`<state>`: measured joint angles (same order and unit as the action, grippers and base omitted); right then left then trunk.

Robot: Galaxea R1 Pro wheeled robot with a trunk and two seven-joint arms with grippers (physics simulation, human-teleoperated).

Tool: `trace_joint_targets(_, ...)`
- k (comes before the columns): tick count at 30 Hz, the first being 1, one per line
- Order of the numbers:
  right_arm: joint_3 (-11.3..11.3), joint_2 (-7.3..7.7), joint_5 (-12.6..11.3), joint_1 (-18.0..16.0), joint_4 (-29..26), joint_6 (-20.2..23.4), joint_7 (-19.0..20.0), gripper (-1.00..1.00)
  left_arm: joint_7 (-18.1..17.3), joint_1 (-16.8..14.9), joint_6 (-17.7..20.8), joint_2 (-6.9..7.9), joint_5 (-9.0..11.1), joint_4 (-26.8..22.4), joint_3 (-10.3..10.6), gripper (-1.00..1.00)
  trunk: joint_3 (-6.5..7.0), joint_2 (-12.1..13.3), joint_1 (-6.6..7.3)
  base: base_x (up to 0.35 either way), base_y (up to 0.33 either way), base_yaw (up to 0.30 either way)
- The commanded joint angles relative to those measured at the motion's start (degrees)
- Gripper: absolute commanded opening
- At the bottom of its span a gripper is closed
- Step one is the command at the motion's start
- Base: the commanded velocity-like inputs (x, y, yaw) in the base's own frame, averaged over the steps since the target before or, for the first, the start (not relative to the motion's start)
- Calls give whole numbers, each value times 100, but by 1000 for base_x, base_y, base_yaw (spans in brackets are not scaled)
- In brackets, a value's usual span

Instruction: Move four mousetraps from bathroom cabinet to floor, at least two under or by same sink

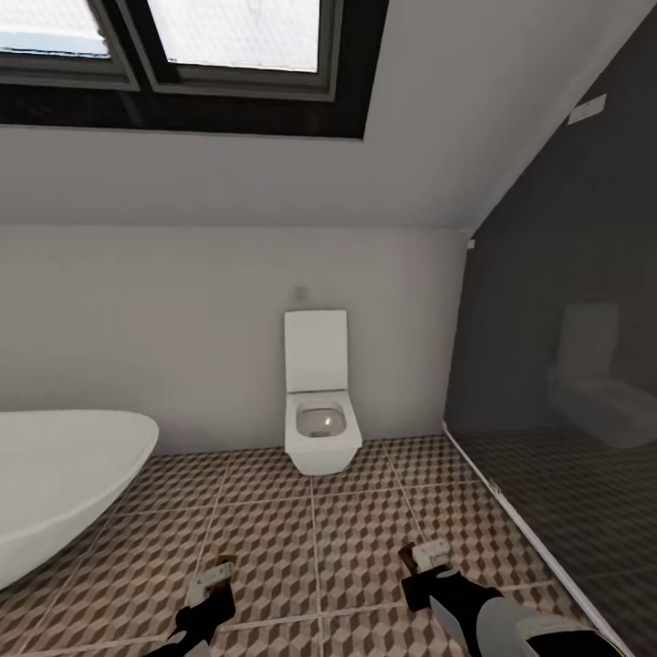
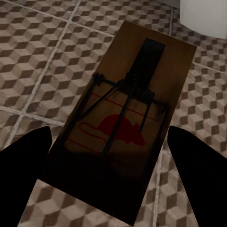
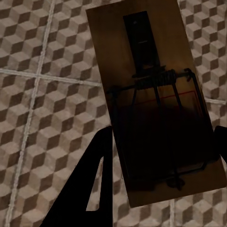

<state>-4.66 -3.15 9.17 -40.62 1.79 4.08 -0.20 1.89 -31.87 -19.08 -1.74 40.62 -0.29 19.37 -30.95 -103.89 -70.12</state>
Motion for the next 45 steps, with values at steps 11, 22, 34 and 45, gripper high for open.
trace_joint_targets(11, -27, 30, 36, -7, 4, 20, 1, -100, 22, -4, -51, 87, 18, 3, 42, -100, -6, -3, -3, 309, 0, 0)
trace_joint_targets(22, 167, 398, -266, -7, -238, 104, -41, -100, -60, -7, -39, 622, -36, -303, 49, -100, -6, -3, -3, 61, 0, 0)
trace_joint_targets(34, 202, 393, -323, -7, -655, 184, -582, -100, -116, -20, 1006, 1050, -300, -1649, 65, -100, -6, -3, -3, 2, 0, 0)
trace_joint_targets(45, 208, 407, -309, -7, -679, 182, -713, -100, -709, -20, 1090, 1158, -690, -1790, 98, -100, -6, -3, -3, 0, 0, 2)
